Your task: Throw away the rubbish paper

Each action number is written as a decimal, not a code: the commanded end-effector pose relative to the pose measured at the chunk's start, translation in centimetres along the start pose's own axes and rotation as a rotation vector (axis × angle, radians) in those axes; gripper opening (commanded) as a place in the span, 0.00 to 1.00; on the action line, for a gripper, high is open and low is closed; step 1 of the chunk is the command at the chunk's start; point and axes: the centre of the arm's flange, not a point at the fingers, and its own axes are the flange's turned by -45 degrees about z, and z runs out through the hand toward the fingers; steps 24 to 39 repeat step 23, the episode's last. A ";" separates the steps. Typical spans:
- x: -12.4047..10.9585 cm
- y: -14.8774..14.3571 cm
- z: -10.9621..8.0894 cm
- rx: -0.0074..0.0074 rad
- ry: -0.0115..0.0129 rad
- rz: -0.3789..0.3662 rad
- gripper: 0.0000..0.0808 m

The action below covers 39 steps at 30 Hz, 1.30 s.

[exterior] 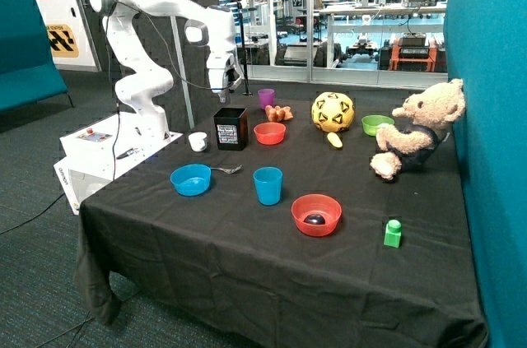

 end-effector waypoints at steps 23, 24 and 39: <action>1.8 2.5 -0.1 -0.0001 -0.0028 -0.025 0.55; 1.8 2.5 -0.1 -0.0001 -0.0028 -0.025 0.55; 1.8 2.5 -0.1 -0.0001 -0.0028 -0.025 0.55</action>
